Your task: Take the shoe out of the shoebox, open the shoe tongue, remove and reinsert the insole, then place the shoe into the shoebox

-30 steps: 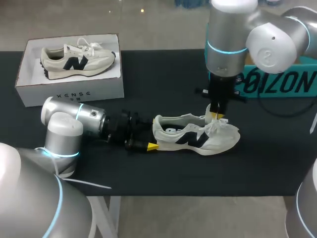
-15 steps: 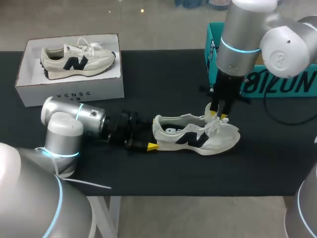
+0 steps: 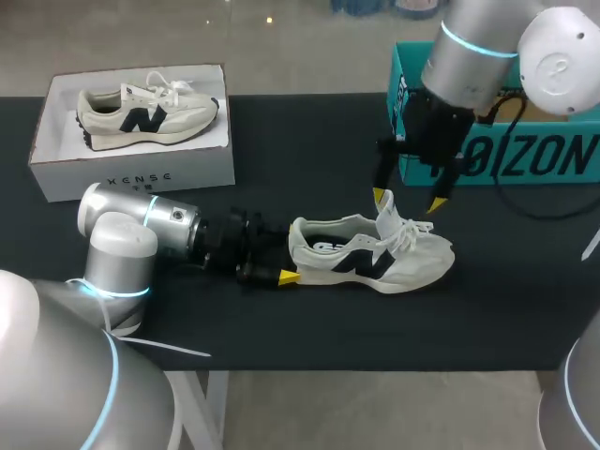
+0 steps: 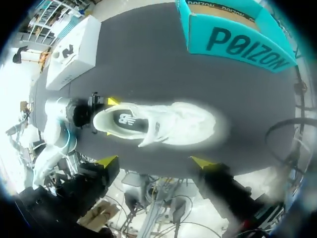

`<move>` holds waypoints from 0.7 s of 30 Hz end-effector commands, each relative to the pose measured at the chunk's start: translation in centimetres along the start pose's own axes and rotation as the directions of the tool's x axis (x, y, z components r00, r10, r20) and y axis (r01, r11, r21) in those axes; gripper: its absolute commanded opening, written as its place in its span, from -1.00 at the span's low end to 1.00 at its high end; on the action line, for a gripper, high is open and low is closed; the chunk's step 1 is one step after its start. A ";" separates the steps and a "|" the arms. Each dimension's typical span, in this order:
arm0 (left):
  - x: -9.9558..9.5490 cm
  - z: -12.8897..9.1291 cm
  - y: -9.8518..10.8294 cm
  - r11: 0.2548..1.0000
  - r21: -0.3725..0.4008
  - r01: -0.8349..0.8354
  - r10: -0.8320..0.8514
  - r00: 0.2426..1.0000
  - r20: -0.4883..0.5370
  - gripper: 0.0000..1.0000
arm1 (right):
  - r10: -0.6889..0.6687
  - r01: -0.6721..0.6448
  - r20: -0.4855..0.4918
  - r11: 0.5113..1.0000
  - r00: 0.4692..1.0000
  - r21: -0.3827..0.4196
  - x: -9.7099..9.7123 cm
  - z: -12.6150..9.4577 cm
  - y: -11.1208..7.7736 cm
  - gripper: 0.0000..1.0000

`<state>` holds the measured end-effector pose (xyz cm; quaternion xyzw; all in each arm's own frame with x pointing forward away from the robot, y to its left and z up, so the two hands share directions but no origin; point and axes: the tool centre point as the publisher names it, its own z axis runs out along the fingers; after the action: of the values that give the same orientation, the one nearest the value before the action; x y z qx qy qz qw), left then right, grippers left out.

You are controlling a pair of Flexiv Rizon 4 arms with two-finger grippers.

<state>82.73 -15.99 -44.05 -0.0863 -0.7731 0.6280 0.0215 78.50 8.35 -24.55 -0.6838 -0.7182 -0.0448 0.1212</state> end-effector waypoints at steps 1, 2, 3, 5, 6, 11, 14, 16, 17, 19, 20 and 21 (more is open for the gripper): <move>-0.2 0.3 0.6 1.000 0.002 -0.001 0.001 1.000 0.001 -1.00 | -0.585 0.558 0.055 0.794 0.809 0.241 1.7 1.2 -0.6 1.00; -0.2 0.3 0.6 1.000 0.002 -0.001 0.001 1.000 0.001 -1.00 | -0.625 0.598 0.025 0.758 0.781 0.261 1.8 1.3 -0.9 1.00; -0.2 0.3 0.6 1.000 0.002 -0.001 0.001 1.000 0.001 -1.00 | -0.619 0.593 0.038 0.767 0.785 0.244 1.9 1.3 -1.1 1.00; -0.2 0.3 0.6 1.000 0.002 -0.001 0.001 1.000 0.001 -1.00 | -0.594 0.574 0.043 0.791 0.803 0.211 2.1 1.1 -1.0 1.00; -0.2 0.3 0.6 1.000 0.002 -0.001 0.001 1.000 0.001 -1.00 | -0.594 0.574 0.043 0.791 0.803 0.211 2.1 1.1 -1.0 1.00; -0.2 0.3 0.6 1.000 0.002 -0.001 0.001 1.000 0.001 -1.00 | -0.594 0.574 0.043 0.791 0.803 0.211 2.1 1.1 -1.0 1.00; -0.2 0.3 0.6 1.000 0.002 -0.001 0.001 1.000 0.001 -1.00 | -0.594 0.574 0.043 0.791 0.803 0.211 2.1 1.1 -1.0 1.00; -0.2 0.3 0.6 1.000 0.002 -0.001 0.001 1.000 0.001 -1.00 | -0.594 0.574 0.043 0.791 0.803 0.211 2.1 1.1 -1.0 1.00; -0.2 0.3 0.6 1.000 0.002 -0.001 0.001 1.000 0.001 -1.00 | -0.594 0.574 0.043 0.791 0.803 0.211 2.1 1.1 -1.0 1.00; -0.2 0.3 0.6 1.000 0.002 -0.001 0.001 1.000 0.001 -1.00 | -0.594 0.574 0.043 0.791 0.803 0.211 2.1 1.1 -1.0 1.00; -0.2 0.3 0.6 1.000 0.002 -0.001 0.001 1.000 0.001 -1.00 | -0.594 0.574 0.043 0.791 0.803 0.211 2.1 1.1 -1.0 1.00; -0.2 0.3 0.6 1.000 0.002 -0.001 0.001 1.000 0.001 -1.00 | -0.594 0.574 0.043 0.791 0.803 0.211 2.1 1.1 -1.0 1.00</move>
<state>82.73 -16.00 -44.05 -0.0863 -0.7731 0.6280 0.0216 76.81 10.17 -25.04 -0.4155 -0.9017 0.0080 0.1192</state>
